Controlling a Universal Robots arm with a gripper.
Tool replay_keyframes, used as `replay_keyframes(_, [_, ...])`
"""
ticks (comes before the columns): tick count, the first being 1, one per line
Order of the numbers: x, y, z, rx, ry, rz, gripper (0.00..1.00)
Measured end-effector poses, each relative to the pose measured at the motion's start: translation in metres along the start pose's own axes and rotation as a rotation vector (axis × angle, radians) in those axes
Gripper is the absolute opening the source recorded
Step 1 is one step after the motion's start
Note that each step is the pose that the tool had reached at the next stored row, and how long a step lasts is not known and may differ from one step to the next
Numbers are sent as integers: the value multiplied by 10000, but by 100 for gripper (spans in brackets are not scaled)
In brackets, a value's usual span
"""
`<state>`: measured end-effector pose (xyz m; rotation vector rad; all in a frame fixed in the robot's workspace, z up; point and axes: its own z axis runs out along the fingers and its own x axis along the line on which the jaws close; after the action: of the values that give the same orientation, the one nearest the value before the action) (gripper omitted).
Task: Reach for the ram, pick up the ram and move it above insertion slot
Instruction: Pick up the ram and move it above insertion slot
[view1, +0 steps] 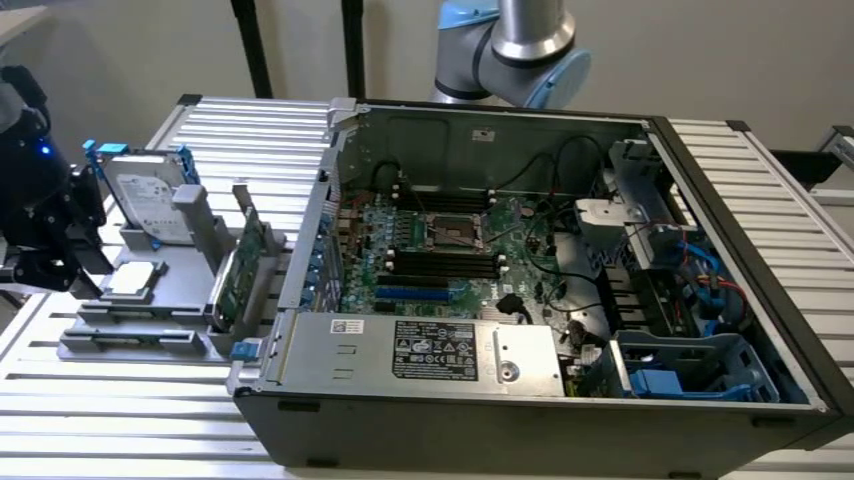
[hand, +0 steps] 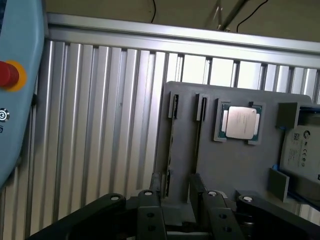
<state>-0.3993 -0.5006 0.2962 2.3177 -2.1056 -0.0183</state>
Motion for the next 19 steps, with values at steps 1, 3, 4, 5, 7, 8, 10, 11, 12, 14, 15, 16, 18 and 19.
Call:
replay_keyframes(1, [2, 4, 18, -1, 1, 0, 36])
replay_keyframes(3, [6, 10, 54, -1, 1, 0, 36])
replay_keyframes(4, [7, 14, 73, 0, 0, 0, 36])
replay_keyframes(5, [8, 17, 90, -1, 1, 0, 36])
replay_keyframes(7, [10, 24, 128, 0, 0, 0, 36])
replay_keyframes(8, [10, 28, 147, 2, -1, 0, 36])
replay_keyframes(10, [11, 35, 182, 0, 1, 0, 36])
replay_keyframes(11, [12, 38, 201, 2, 0, 0, 36])
replay_keyframes(12, [12, 41, 219, 2, 0, 0, 36])
replay_keyframes(14, [13, 47, 255, 3, 1, 0, 36])
replay_keyframes(15, [13, 51, 274, 4, 1, 0, 36])
replay_keyframes(16, [13, 53, 293, 5, 1, 0, 36])
replay_keyframes(18, [13, 58, 329, 6, 0, 1, 36])
replay_keyframes(19, [13, 61, 347, 6, 1, 1, 36])
